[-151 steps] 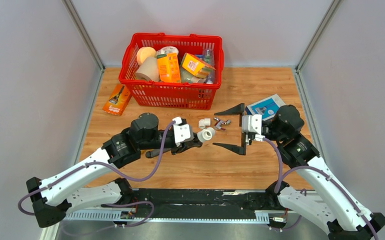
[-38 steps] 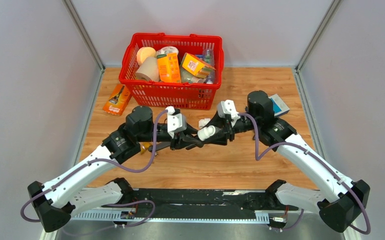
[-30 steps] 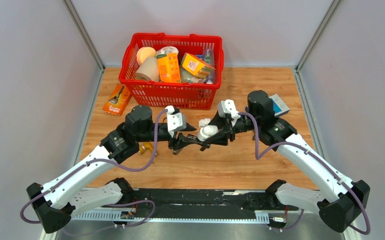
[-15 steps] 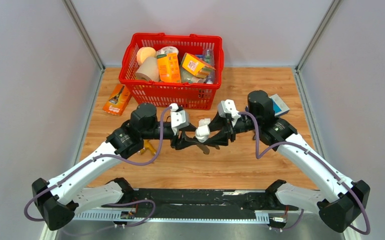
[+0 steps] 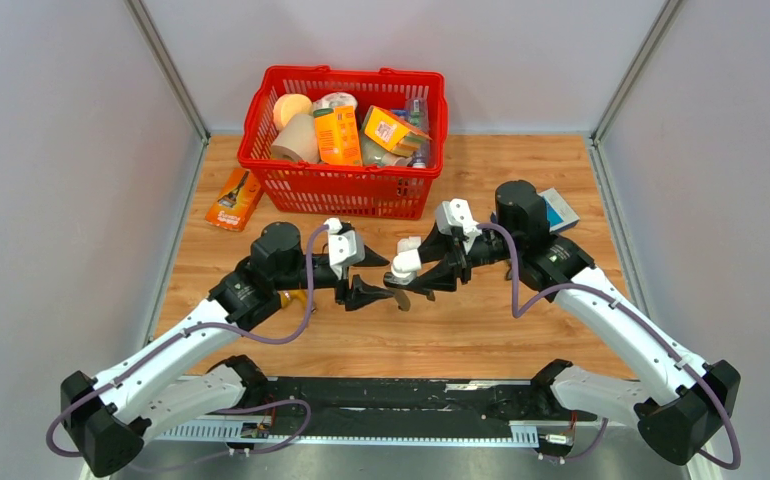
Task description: Install the water faucets
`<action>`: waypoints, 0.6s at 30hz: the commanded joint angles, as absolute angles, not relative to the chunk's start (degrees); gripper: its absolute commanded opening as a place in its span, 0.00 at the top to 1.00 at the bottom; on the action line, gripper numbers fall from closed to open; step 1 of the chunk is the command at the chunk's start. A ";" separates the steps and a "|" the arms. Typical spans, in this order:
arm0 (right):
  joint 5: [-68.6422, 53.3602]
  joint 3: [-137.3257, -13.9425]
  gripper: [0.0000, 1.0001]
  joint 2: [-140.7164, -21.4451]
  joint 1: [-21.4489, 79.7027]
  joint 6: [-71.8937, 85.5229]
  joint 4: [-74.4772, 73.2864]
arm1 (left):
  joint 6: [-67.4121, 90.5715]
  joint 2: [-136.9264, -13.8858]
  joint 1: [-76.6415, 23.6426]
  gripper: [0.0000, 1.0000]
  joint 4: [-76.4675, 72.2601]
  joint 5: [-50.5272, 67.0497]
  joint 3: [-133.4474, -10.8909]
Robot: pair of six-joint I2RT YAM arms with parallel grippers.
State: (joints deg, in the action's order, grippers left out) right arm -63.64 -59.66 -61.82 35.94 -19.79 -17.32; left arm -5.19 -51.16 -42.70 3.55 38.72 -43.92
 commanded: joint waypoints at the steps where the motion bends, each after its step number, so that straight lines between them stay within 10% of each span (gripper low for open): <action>1: -67.32 -63.81 1.00 -61.35 36.04 -19.95 -13.36 | -3.08 -52.11 -42.10 0.31 -3.86 42.62 -43.33; 18: -68.55 -63.99 1.00 -61.52 36.21 -19.51 -12.83 | 4.74 -58.80 -42.10 0.38 -17.57 52.99 -43.07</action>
